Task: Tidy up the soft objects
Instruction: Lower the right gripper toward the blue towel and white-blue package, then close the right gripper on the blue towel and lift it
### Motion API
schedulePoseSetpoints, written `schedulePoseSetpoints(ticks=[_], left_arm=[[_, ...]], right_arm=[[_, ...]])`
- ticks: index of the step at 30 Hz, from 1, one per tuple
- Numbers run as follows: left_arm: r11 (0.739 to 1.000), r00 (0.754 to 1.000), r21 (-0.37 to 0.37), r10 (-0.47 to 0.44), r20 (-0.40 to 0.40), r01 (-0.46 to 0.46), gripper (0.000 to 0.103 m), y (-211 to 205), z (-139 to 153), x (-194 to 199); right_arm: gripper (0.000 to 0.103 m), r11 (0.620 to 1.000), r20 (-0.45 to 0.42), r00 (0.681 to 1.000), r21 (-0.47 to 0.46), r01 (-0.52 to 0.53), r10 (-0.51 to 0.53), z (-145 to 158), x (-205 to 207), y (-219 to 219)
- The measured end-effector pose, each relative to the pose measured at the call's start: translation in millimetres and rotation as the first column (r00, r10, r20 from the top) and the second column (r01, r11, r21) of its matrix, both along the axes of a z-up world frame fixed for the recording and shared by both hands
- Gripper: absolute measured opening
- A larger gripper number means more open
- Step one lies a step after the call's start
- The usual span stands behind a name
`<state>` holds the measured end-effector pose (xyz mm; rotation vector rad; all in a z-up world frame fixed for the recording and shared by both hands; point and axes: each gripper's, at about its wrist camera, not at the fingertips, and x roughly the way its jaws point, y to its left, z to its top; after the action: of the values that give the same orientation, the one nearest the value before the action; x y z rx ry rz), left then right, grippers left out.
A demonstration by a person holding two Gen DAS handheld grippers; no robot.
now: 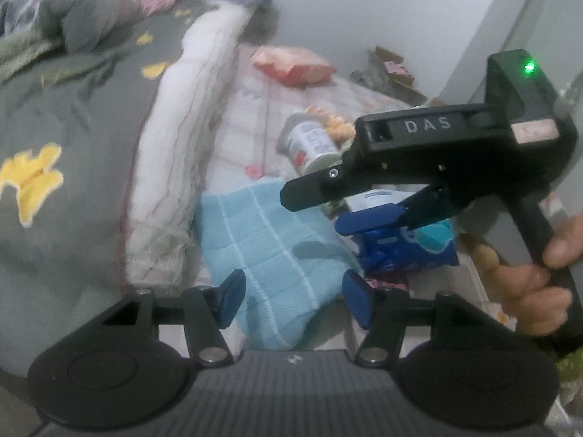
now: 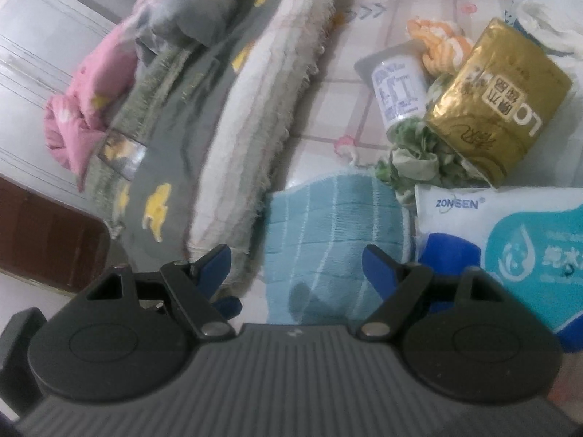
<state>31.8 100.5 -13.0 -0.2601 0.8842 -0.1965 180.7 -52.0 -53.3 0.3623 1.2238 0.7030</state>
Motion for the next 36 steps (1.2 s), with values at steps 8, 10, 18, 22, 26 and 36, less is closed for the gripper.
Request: schedulePoseSetpoints(ticks=[8,10,18,22,26,36], left_arm=[[1.000,0.998,-0.017,0.000,-0.066,-0.001,0.063,3,-22,22],[0.999,0.997,-0.036,0.003,-0.072,-0.005,0.063,5,-24,22],[0.993,0.999,-0.118,-0.011,-0.053,0.004,0.067,7,-29,27],[0.985,0.999,-0.170,-0.021,-0.044,0.013,0.067,4,-32,30],[0.982,0.999,-0.187,-0.035,-0.024,0.030,0.064,-2,-31,34],[0.988,0.986,-0.116,-0.089,0.139,0.105,0.062,-16,0,8]], right_arm=[[0.084,0.992,-0.057,0.998,-0.127,-0.014,0.007,-18,18,23],[0.088,0.990,-0.061,0.998,-0.136,-0.020,0.012,-20,19,28],[0.099,0.990,-0.069,0.997,-0.135,-0.044,0.035,-22,18,40],[0.100,0.992,-0.081,0.995,-0.108,-0.067,0.059,-23,16,43],[0.099,0.996,-0.125,0.990,-0.040,-0.077,0.071,-25,16,41],[0.068,0.987,-0.224,0.972,0.156,-0.041,0.075,-30,16,8]])
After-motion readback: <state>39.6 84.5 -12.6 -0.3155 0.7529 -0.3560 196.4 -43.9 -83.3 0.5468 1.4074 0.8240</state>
